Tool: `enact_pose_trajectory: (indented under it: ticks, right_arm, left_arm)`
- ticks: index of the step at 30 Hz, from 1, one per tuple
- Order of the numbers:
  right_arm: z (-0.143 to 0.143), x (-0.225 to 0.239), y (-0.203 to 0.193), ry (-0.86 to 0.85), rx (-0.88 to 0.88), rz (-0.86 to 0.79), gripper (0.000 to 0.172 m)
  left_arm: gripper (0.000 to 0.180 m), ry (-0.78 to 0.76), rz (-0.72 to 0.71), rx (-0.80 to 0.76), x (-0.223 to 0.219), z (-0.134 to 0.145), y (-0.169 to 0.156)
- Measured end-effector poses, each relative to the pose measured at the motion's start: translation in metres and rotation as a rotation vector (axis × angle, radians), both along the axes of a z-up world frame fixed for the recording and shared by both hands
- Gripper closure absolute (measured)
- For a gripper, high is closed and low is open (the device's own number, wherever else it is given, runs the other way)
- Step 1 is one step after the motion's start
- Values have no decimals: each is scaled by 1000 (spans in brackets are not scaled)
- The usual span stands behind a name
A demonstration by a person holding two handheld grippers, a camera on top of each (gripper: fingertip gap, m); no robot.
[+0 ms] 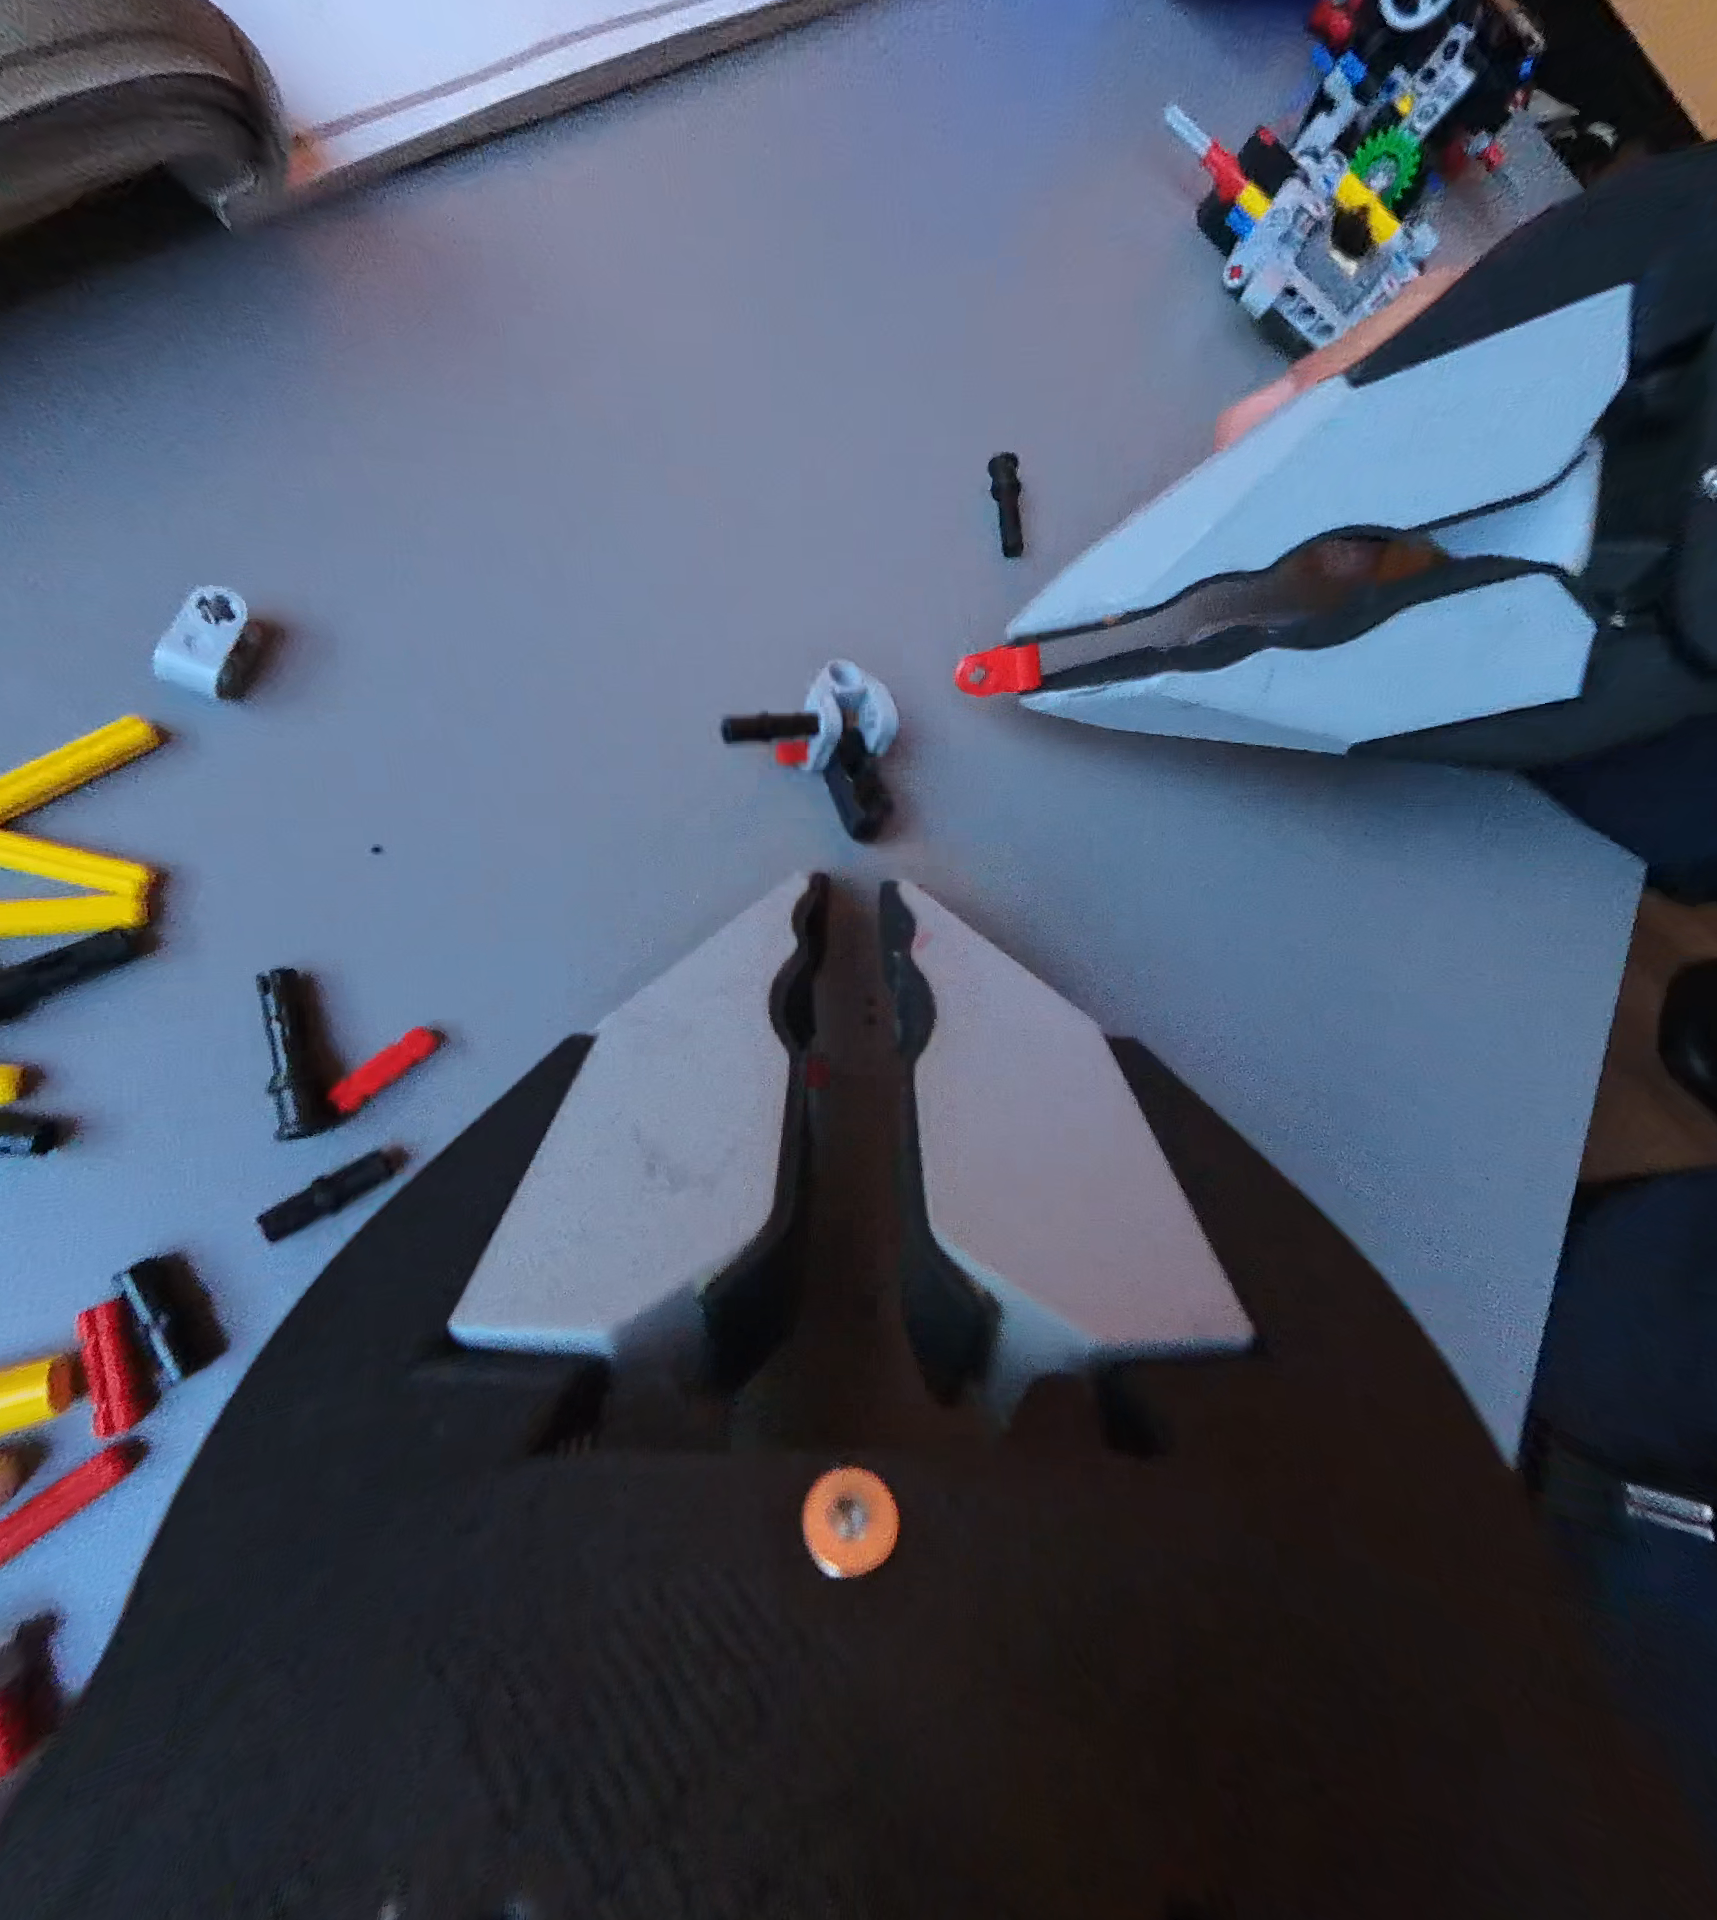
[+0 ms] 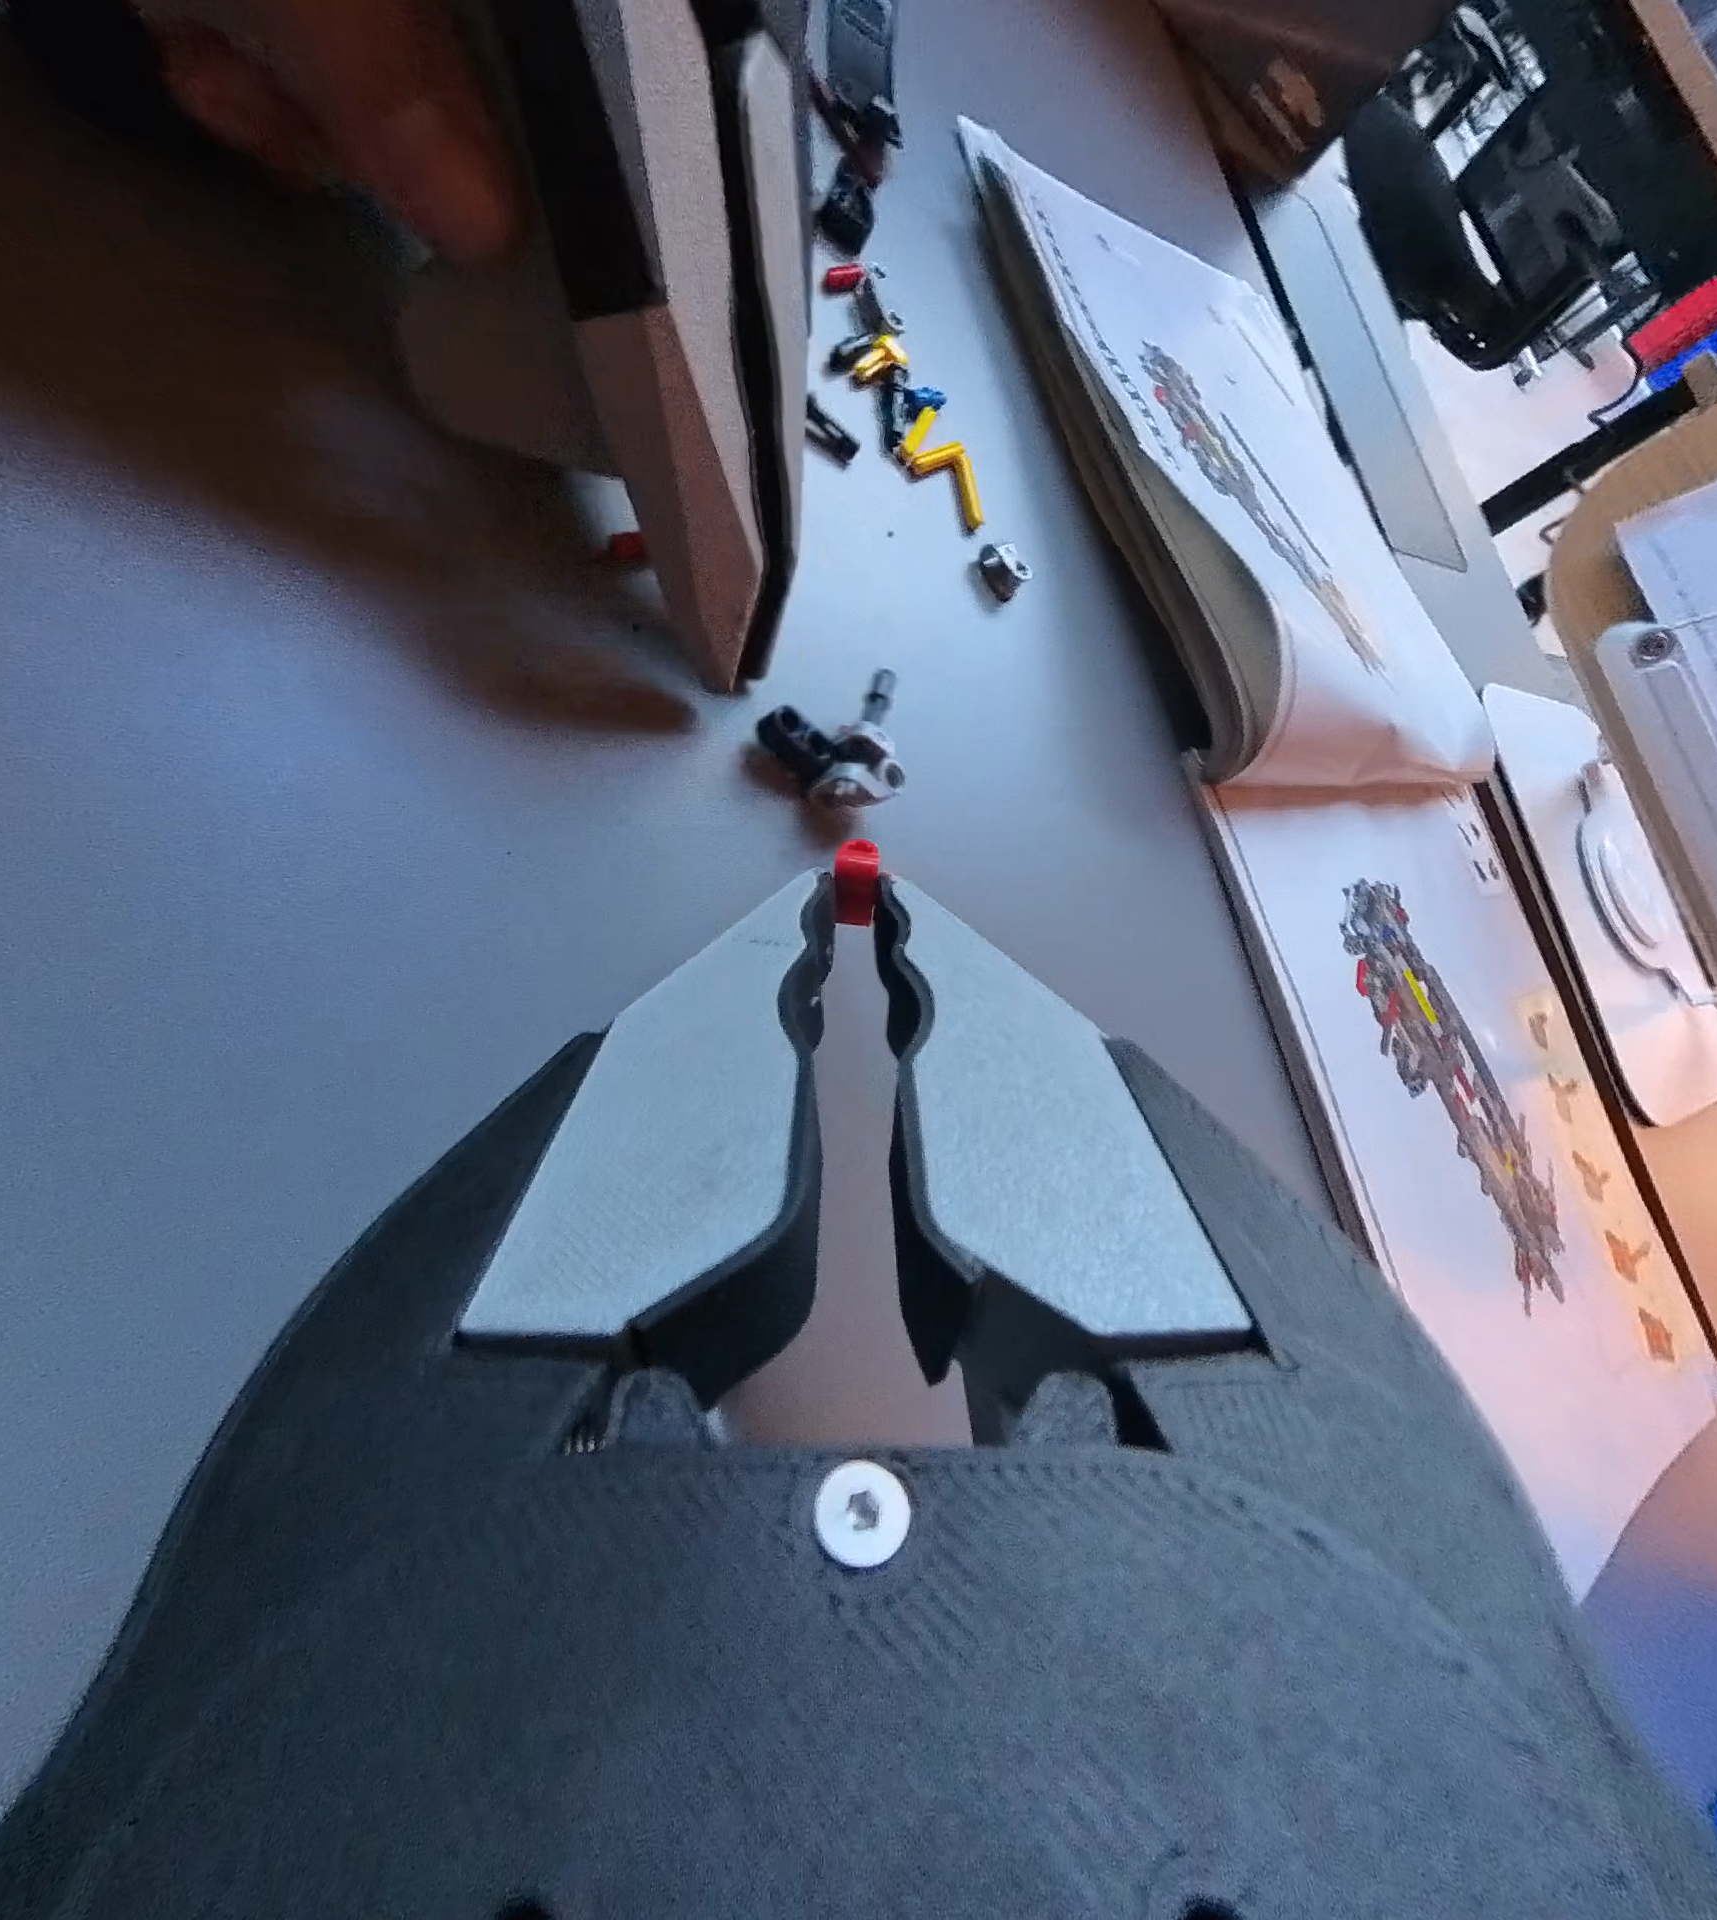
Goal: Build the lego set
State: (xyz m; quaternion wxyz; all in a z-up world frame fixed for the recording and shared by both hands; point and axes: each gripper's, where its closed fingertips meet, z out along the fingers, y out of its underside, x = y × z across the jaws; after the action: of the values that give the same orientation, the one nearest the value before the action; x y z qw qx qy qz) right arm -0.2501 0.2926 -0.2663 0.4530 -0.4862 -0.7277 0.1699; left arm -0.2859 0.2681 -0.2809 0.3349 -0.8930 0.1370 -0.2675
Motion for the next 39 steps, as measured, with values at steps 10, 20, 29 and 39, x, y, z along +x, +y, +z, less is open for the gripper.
enact_pose_trajectory:
  ticks: [10, 20, 29, 39]
  right_arm:
    - [-13, 5, 11, -53, -82, -37, 168]
    - [-17, 10, 5, -82, -35, 48, 169]
    - [-6, 11, 8, -22, -122, 40, 165]
    - [-4, 10, 11, -10, -214, -11, 158]
  left_arm:
    - [154, 396, -217, 178, -24, 26, 21]
    - [165, 617, -765, 215, -2, 1, 32]
    - [177, 628, -643, 226, -12, -5, 24]
    - [176, 888, -688, 297, -14, 0, 26]
